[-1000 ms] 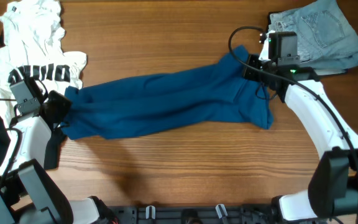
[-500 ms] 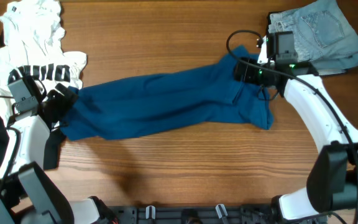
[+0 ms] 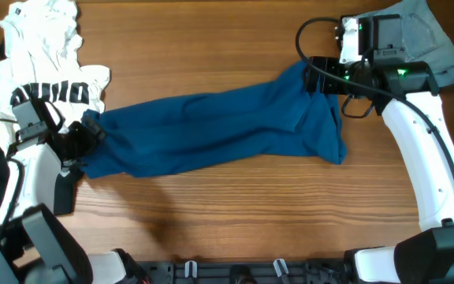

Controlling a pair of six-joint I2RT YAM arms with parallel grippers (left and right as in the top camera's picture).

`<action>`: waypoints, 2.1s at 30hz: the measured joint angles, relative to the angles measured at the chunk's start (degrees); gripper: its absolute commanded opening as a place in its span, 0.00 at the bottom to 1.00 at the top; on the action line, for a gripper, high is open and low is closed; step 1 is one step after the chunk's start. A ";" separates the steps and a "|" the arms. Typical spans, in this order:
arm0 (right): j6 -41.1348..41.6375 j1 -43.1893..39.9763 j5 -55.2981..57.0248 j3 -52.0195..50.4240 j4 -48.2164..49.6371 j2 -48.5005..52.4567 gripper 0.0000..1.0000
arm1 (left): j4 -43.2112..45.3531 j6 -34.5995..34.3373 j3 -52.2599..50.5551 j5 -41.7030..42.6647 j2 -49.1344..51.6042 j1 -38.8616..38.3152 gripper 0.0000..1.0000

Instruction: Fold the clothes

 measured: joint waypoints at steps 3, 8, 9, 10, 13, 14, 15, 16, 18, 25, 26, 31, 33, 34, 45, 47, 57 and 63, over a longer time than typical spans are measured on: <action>0.02 0.00 0.02 0.00 -0.37 0.00 0.99 | 2.36 1.01 0.00 -0.02 1.92 0.00 1.00; 0.00 0.00 0.02 0.00 -0.66 0.00 1.00 | 4.55 1.70 0.00 -0.02 4.90 0.00 1.00; 0.00 0.00 0.02 0.00 -0.72 0.00 0.99 | 4.72 1.79 0.00 0.02 5.42 0.00 1.00; 0.00 0.00 0.02 0.00 -0.79 0.00 0.99 | 4.76 1.79 0.00 0.02 6.21 0.00 1.00; 0.00 0.00 0.02 0.00 -0.76 0.00 1.00 | 4.74 1.90 0.00 0.09 8.02 0.00 0.99; 0.00 0.00 0.02 0.00 -0.76 0.00 0.99 | 4.74 2.01 0.17 0.24 8.17 0.00 0.99; 0.00 0.00 0.02 0.00 -0.79 0.00 0.99 | 4.76 2.05 0.26 0.37 8.24 0.00 0.98; 0.00 0.00 0.02 0.00 -0.76 0.00 0.99 | 4.72 2.19 0.33 0.61 8.35 0.00 0.97; 0.00 0.00 0.02 0.00 -0.79 0.00 1.00 | 4.85 2.25 0.37 1.40 8.37 0.02 0.96; 0.00 0.00 0.02 0.00 -0.76 0.00 0.99 | 6.14 3.37 0.42 4.72 8.79 -1.27 0.83; 0.00 0.00 0.02 0.00 -0.79 0.00 0.99 | 6.25 4.00 0.42 5.42 8.90 -1.88 0.79; 0.00 0.00 0.02 0.00 -0.79 0.00 1.00 | 6.45 4.85 0.42 7.80 9.16 -4.94 0.54; 0.00 0.00 0.02 0.00 -0.76 0.00 1.00 | 6.47 5.03 0.42 8.41 9.40 -5.68 0.53; 0.00 0.00 0.02 0.00 -0.76 0.00 0.99 | 6.47 5.16 0.42 8.68 9.46 -5.86 0.54; 0.00 0.00 0.02 0.00 -0.74 0.00 0.99 | 8.57 3.72 0.42 10.25 9.66 -2.23 0.41; 0.00 0.00 0.02 0.00 -0.74 0.00 1.00 | 8.55 3.43 0.42 10.67 9.66 -2.19 0.23; -0.33 0.00 0.02 0.00 -0.76 0.00 0.82 | 1.81 2.73 3.85 12.11 9.68 -1.11 0.04; 0.26 0.00 -1.33 0.02 -0.85 0.83 0.73 | -9.40 3.85 14.75 12.20 7.72 0.74 0.04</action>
